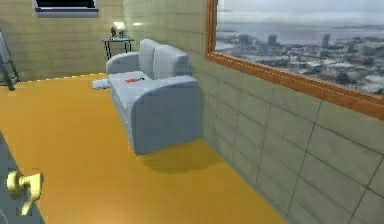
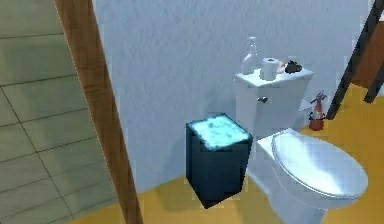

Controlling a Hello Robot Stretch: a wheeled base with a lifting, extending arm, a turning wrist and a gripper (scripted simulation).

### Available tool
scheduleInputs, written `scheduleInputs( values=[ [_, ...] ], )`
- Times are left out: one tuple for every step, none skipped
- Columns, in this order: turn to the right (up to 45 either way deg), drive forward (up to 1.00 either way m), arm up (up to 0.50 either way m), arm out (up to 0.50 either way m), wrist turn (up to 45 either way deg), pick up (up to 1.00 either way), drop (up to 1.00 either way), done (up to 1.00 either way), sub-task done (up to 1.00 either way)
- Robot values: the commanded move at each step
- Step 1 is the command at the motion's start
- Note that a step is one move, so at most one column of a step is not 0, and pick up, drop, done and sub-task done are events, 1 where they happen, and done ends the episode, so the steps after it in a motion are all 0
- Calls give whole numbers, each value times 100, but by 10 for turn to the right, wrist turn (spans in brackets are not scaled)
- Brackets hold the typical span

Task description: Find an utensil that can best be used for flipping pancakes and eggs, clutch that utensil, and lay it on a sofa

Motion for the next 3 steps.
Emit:
scheduleInputs(
  values=[
    [0, 50, 0, 0, 0, 0, 0, 0, 0],
    [-240, 0, 0, 0, 0, 0, 0, 0, 0],
    [0, 40, 0, 0, 0, 0, 0, 0, 0]
  ],
)
